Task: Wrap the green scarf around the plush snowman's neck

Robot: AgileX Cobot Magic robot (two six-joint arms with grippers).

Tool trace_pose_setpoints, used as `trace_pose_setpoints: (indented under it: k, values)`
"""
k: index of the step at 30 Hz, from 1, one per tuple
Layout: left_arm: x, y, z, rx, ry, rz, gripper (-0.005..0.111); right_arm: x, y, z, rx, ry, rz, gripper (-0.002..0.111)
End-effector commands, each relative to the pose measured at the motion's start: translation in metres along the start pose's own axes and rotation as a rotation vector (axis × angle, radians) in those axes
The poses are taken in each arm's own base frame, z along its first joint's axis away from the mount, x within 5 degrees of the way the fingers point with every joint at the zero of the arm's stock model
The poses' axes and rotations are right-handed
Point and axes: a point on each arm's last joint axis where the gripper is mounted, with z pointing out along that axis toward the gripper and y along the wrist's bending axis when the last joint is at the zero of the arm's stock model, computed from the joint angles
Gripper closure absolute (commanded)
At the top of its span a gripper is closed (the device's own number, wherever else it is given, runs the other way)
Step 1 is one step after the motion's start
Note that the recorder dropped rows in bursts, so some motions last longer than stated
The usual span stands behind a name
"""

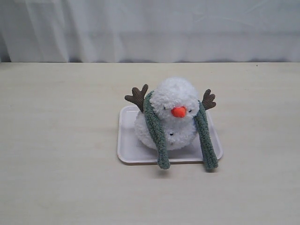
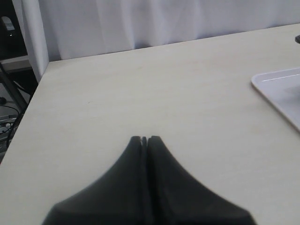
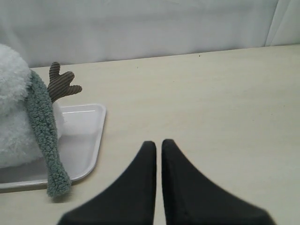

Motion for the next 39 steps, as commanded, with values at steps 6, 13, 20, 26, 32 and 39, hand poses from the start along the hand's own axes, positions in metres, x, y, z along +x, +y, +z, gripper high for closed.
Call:
trace_pose_setpoints:
  k: [6,13,20,26,32,39]
  values:
    - [-0.0001,-0.0006,0.0008,0.008,-0.007,-0.002,0.107,0.0013,-0.0004,0.0002,0.005,0.004,-0.031,0.104]
    - [-0.0005,-0.0005,0.0008,0.008,-0.011,-0.002,0.107,0.0016,0.0011,0.0002,-0.023,0.006,-0.058,0.104]
    - [-0.0004,-0.0005,0.0008,0.008,-0.01,-0.002,0.107,0.0016,0.0012,0.0002,-0.023,0.006,-0.053,0.104]
    - [-0.0004,-0.0005,0.0008,0.008,-0.01,-0.002,0.107,0.0016,0.0012,0.0002,-0.023,0.006,-0.053,0.104]
    - [-0.0004,-0.0005,0.0008,0.008,-0.01,-0.002,0.107,0.0017,0.002,0.0001,-0.031,0.008,-0.022,0.104]
    - [-0.0004,-0.0005,0.0008,0.008,-0.01,-0.002,0.107,0.0017,0.002,0.0001,-0.031,0.008,-0.023,0.104]
